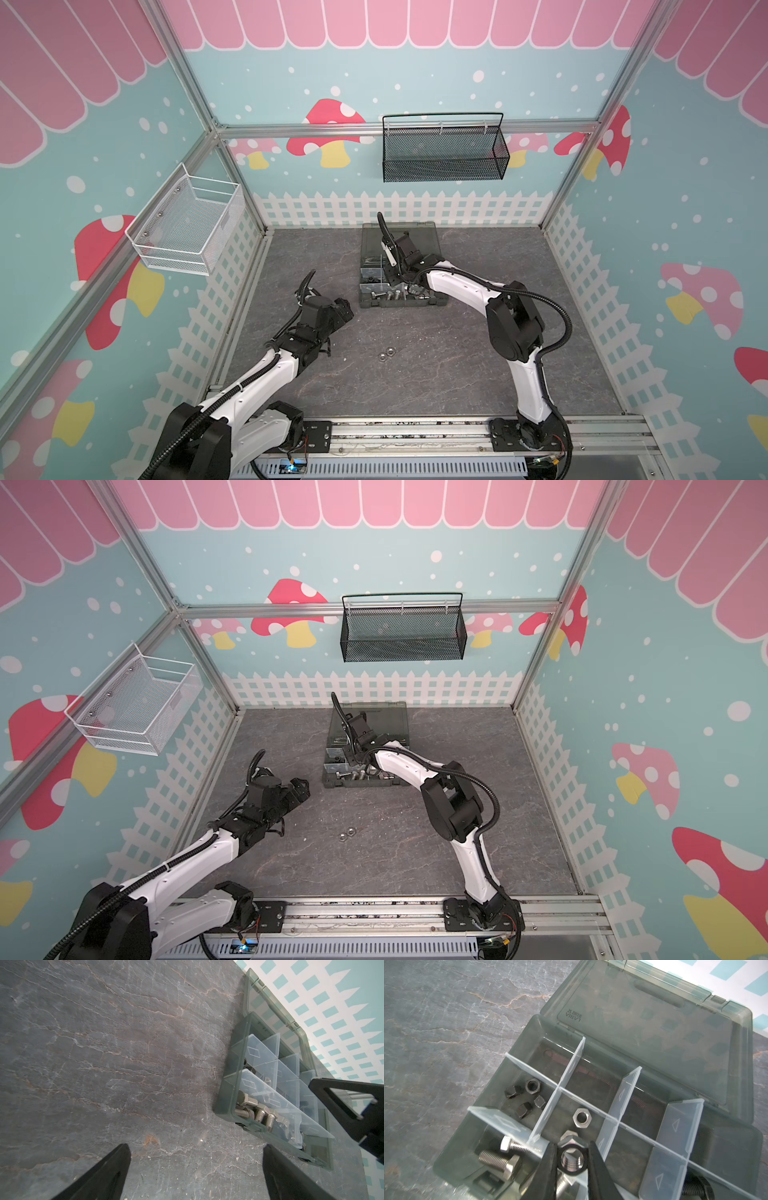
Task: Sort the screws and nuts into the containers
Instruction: 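Carry the silver nut with the right gripper over the silver-nut compartment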
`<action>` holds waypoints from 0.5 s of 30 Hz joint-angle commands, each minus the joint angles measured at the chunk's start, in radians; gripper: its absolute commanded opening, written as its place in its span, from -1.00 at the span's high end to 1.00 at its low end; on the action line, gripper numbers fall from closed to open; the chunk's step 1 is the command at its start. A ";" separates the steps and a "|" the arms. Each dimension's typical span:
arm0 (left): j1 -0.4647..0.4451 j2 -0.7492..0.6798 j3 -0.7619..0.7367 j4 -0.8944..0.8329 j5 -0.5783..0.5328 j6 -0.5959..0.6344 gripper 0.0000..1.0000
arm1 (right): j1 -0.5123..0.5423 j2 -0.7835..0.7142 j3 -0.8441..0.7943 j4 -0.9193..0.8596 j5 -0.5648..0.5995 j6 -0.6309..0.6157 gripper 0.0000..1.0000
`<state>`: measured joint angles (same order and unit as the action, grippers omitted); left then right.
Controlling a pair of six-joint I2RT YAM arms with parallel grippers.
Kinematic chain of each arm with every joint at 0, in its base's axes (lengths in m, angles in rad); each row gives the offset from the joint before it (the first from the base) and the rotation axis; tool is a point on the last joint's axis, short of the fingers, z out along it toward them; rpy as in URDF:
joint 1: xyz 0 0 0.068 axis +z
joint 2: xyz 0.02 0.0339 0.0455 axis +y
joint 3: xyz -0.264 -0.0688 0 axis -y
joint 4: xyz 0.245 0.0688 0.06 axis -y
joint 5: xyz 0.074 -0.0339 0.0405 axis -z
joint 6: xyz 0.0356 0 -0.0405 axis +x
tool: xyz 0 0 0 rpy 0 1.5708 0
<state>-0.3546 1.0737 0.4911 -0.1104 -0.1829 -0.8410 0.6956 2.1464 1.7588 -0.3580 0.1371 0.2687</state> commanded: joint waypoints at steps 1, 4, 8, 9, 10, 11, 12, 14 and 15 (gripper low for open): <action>0.006 -0.002 0.004 0.013 0.003 -0.008 -1.00 | -0.007 0.045 0.058 -0.015 -0.011 -0.020 1.00; 0.006 -0.009 0.001 0.011 0.003 -0.007 -1.00 | -0.012 0.076 0.080 -0.021 -0.018 -0.019 0.98; 0.006 -0.015 0.001 0.007 -0.003 -0.006 -1.00 | -0.017 0.106 0.098 -0.027 -0.035 -0.016 0.93; 0.006 -0.016 0.001 0.007 -0.003 -0.006 -1.00 | -0.017 0.111 0.100 -0.027 -0.039 -0.016 0.92; 0.008 -0.016 0.002 0.007 -0.004 -0.006 -1.00 | -0.018 0.115 0.103 -0.028 -0.040 -0.016 0.91; 0.008 -0.016 0.003 0.007 -0.004 -0.006 -1.00 | -0.019 0.119 0.106 -0.029 -0.043 -0.016 0.89; 0.008 -0.015 0.003 0.008 -0.004 -0.005 -0.99 | -0.019 0.123 0.108 -0.030 -0.043 -0.016 0.87; 0.008 -0.014 0.004 0.007 -0.002 -0.004 -1.00 | -0.021 0.128 0.112 -0.033 -0.046 -0.014 0.79; 0.008 -0.014 0.004 0.007 -0.002 -0.005 -1.00 | -0.022 0.131 0.112 -0.034 -0.048 -0.014 0.75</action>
<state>-0.3534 1.0706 0.4911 -0.1104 -0.1825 -0.8410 0.6804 2.2543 1.8416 -0.3794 0.1032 0.2657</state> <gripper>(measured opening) 0.991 0.223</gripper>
